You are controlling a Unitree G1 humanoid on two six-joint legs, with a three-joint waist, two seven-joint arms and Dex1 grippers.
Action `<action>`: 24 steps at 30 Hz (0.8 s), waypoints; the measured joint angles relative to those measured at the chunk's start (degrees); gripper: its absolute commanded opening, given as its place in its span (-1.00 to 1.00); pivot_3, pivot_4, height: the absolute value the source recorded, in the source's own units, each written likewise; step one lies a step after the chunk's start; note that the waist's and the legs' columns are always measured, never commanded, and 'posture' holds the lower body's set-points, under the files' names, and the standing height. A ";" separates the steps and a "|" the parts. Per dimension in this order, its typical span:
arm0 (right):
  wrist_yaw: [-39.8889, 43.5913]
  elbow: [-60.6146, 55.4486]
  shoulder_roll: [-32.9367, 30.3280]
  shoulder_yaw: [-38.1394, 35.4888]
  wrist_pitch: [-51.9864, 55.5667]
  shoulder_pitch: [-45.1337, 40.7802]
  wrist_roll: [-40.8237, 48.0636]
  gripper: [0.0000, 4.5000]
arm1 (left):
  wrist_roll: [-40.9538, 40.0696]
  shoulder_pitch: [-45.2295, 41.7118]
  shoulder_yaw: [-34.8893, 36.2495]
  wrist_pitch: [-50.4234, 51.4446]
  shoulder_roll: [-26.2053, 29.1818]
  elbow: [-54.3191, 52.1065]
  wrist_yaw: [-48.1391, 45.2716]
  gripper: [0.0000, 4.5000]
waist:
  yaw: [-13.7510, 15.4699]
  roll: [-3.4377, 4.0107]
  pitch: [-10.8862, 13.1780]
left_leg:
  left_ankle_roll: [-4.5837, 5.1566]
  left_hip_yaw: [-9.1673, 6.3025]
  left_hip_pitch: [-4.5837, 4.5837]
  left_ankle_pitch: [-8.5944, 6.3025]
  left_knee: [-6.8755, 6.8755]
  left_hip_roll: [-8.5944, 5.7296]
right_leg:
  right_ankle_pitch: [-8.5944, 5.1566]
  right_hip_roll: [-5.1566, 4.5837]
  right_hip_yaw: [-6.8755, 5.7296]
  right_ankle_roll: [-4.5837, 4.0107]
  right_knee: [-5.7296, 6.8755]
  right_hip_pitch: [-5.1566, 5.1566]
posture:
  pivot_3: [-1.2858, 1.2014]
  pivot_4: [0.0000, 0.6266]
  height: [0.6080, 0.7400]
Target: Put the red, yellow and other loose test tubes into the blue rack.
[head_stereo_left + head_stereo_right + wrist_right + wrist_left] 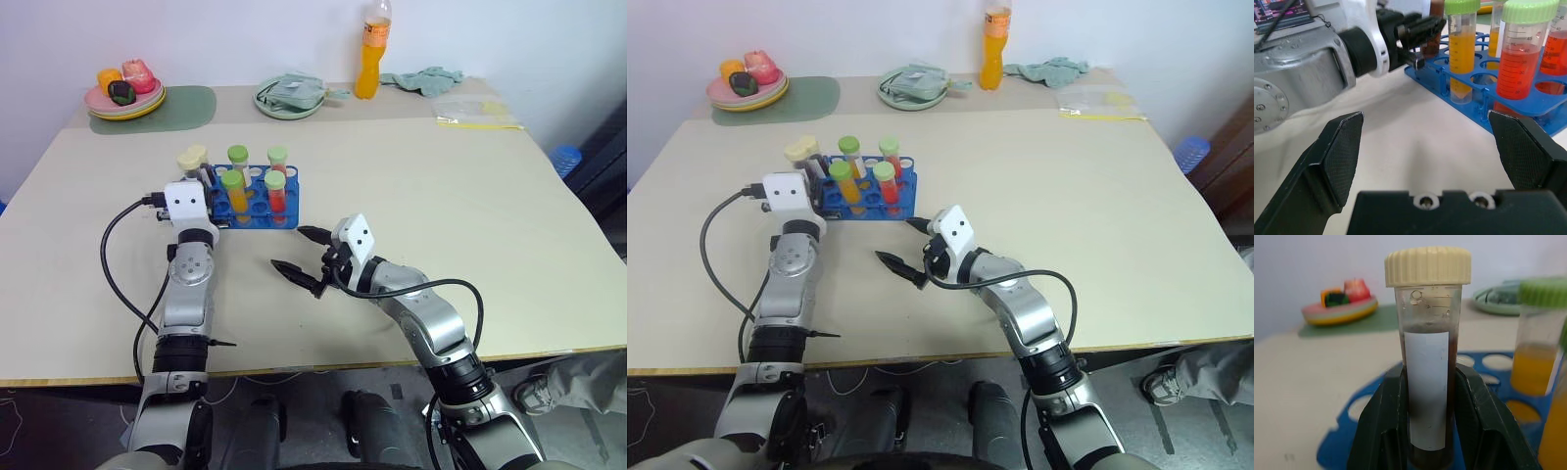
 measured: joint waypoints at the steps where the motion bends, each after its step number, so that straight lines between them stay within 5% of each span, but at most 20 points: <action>1: 0.01 0.00 0.00 0.00 0.00 0.00 -0.01 1.00 | 0.03 -0.03 -0.02 -0.22 0.05 0.24 0.01 -0.67 | 0.00 0.00 0.00 | 0.00 0.00 0.00 0.00 0.00 0.00 | 0.00 0.00 0.00 0.00 0.00 0.00 | 0.03 -0.52 1.00; 3: 0.01 0.00 -0.01 0.00 0.00 0.00 -0.02 1.00 | 0.12 -0.19 -0.05 -0.95 0.16 0.96 0.12 -0.67 | -0.01 0.00 0.00 | 0.00 0.00 0.00 0.00 -0.01 0.00 | 0.00 0.01 0.00 0.00 0.00 0.00 | 0.03 -0.52 1.00; 9: -0.13 0.00 -0.34 -0.47 -0.01 -0.02 0.03 1.00 | 0.30 0.97 -0.54 -1.49 -0.10 1.89 0.03 0.58 | -0.11 0.00 0.00 | 0.00 0.00 0.00 0.00 -0.01 0.01 | 0.00 0.01 0.00 0.00 0.00 0.00 | 0.03 -0.52 1.00; 18: 5.32 -3.34 -11.67 -8.29 1.92 -1.16 4.10 1.00 | -7.97 16.87 3.89 0.02 2.79 -22.13 -6.87 0.58 | -0.15 0.01 0.00 | 0.01 0.02 0.01 -0.01 -0.07 0.04 | -0.01 0.00 0.04 -0.01 -0.03 -0.02 | 0.03 -0.52 1.00; 24: 8.10 0.03 -23.18 -15.90 2.03 0.43 4.77 1.00 | -15.91 36.11 10.65 8.93 14.79 -32.95 -19.94 0.58 | -0.20 0.08 0.01 | 0.09 0.14 0.06 -0.05 -0.09 0.07 | -0.03 0.02 0.07 -0.03 -0.07 0.03 | 0.03 -0.52 1.00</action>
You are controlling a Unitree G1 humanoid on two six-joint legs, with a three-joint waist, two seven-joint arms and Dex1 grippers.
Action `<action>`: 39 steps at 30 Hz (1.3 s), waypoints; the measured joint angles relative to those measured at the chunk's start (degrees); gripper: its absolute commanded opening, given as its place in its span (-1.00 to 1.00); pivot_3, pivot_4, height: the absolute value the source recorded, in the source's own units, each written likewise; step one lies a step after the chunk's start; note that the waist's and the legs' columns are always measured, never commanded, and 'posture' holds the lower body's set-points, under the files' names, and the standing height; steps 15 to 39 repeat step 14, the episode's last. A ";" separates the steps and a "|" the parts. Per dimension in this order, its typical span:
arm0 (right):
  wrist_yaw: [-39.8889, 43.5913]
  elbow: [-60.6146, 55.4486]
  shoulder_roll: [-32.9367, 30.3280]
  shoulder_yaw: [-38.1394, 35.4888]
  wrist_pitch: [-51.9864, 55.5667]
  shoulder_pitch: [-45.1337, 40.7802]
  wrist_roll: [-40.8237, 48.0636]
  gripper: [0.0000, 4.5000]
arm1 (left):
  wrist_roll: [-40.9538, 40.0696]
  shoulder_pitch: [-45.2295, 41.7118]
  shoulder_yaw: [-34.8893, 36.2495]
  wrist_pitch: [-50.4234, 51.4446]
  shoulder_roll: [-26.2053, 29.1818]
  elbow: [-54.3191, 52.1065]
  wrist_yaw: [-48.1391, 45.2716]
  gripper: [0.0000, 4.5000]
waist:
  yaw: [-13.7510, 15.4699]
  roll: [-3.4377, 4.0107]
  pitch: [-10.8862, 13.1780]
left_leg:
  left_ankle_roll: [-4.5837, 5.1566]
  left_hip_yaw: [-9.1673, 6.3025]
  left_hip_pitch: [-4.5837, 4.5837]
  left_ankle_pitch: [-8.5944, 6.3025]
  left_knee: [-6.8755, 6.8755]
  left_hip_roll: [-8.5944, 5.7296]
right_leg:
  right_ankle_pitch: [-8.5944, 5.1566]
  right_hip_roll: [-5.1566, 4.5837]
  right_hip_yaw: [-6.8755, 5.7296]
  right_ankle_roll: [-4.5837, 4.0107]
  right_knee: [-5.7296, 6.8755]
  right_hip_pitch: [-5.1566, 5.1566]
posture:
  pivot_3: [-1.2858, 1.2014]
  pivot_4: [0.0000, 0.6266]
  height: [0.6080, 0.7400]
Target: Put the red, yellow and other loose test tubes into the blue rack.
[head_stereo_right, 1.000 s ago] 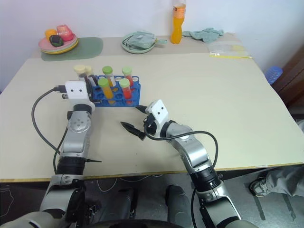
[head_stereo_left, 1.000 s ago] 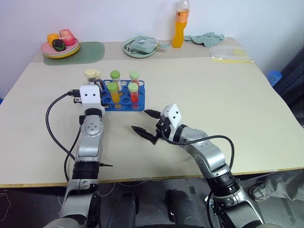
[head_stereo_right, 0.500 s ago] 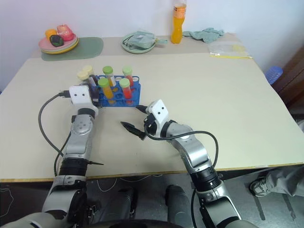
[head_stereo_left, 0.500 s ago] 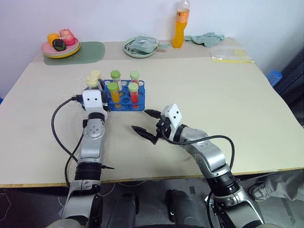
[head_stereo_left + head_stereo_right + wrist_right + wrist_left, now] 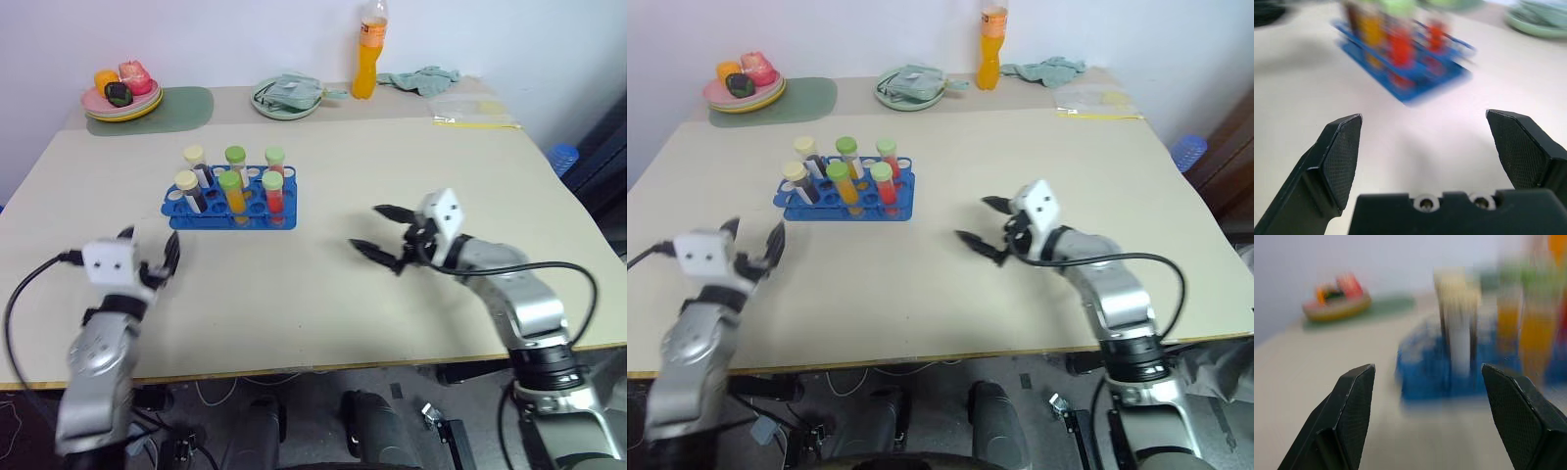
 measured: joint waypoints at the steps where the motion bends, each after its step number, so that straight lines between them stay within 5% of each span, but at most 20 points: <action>1: 0.33 1.89 -1.34 -0.98 -0.39 0.27 -0.35 1.00 | -0.53 2.22 1.32 0.79 1.08 -0.04 -1.56 0.58 | 0.10 0.00 0.00 | 0.01 0.00 0.00 0.00 0.01 0.00 | 0.00 0.00 -0.01 0.00 -0.03 0.03 | 0.03 -0.52 1.00; 11: 4.67 13.32 -2.62 -1.77 -6.55 0.40 -1.84 1.00 | -1.71 6.42 5.78 1.45 2.34 -0.09 -4.04 0.58 | 0.04 0.00 0.00 | 0.03 0.01 0.03 -0.02 0.02 0.01 | 0.00 -0.01 -0.01 0.01 -0.03 0.09 | 0.03 -0.52 1.00; 39: 5.01 13.60 -2.31 -1.21 -7.50 0.37 -2.26 1.00 | -1.67 6.42 5.78 1.72 1.45 -0.12 -3.24 0.58 | 0.05 0.00 0.00 | 0.03 0.01 0.03 -0.02 0.02 0.02 | 0.00 -0.01 -0.01 0.01 -0.03 0.09 | 0.03 -0.52 1.00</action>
